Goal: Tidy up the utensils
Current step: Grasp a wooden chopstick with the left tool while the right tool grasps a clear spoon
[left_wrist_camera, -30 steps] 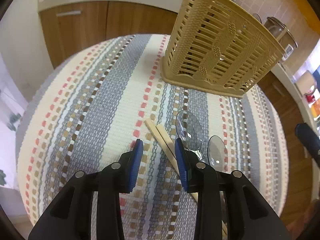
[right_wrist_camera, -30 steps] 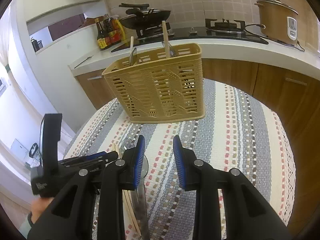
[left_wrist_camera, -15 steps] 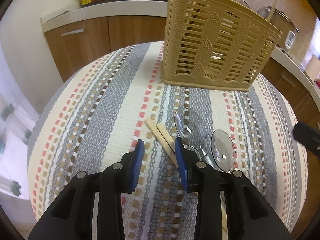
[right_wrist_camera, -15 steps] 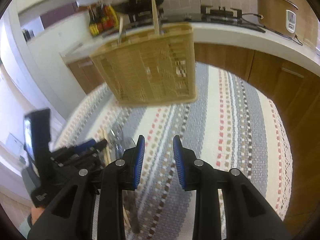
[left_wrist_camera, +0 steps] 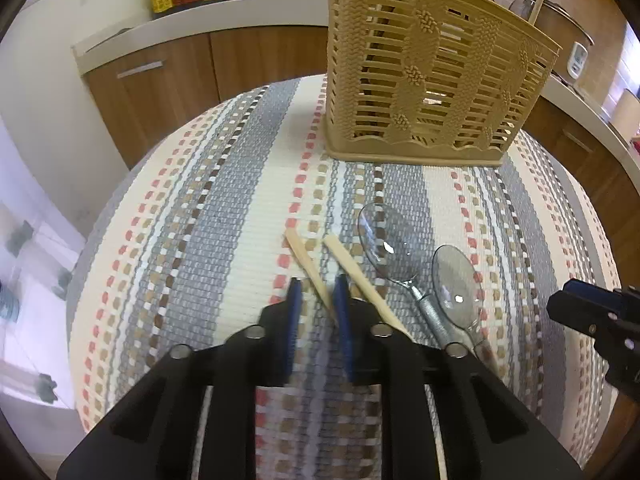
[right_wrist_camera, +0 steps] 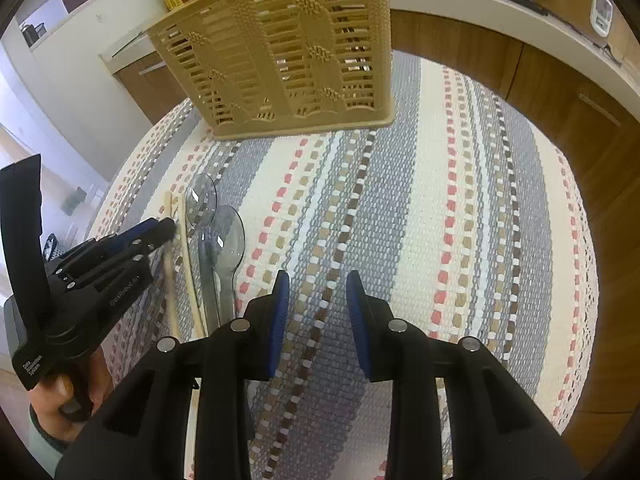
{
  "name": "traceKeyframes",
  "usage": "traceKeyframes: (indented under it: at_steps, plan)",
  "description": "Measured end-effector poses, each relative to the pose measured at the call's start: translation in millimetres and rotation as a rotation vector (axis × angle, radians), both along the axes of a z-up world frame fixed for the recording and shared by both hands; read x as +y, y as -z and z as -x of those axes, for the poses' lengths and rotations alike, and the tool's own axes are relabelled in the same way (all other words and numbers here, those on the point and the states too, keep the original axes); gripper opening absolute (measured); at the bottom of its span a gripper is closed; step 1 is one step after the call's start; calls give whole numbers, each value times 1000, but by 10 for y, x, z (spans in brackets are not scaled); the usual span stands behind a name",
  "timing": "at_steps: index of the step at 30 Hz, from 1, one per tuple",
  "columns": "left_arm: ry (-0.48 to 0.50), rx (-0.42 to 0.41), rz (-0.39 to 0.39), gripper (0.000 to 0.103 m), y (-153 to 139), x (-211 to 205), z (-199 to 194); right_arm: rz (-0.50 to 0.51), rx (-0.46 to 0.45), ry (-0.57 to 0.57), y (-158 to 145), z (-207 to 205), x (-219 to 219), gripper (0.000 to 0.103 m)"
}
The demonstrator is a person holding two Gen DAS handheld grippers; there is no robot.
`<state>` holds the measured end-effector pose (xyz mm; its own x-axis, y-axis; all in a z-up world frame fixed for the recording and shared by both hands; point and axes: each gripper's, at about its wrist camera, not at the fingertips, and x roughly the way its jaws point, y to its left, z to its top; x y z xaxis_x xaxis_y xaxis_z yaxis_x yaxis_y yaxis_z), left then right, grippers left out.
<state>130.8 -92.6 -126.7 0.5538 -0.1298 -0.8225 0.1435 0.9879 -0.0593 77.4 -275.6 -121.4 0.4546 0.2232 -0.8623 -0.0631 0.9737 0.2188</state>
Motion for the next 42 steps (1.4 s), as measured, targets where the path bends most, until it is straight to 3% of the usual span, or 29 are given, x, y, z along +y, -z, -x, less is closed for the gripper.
traceKeyframes:
  at_steps: [7,9,15,20,26,37,42]
  plan:
    - [155,103,203,4,12,417,-163,-45,53,-56,25,-104,185,27]
    - [193,147,228,3,17,462,-230,-81,80,-73,41,-154,243,27]
    - [236,192,188,3,-6,466,-288,-58,124,-98,67,-329,483,27]
    - [229,212,236,4,9,563,-341,20,164,-101,138,-408,610,27]
    - [238,204,243,4,2,597,-366,85,169,-126,175,-459,831,39]
    - [241,198,254,4,11,596,-374,17,162,-67,204,-765,1003,40]
    - [242,194,248,4,11,572,-373,63,154,-65,187,-704,871,40]
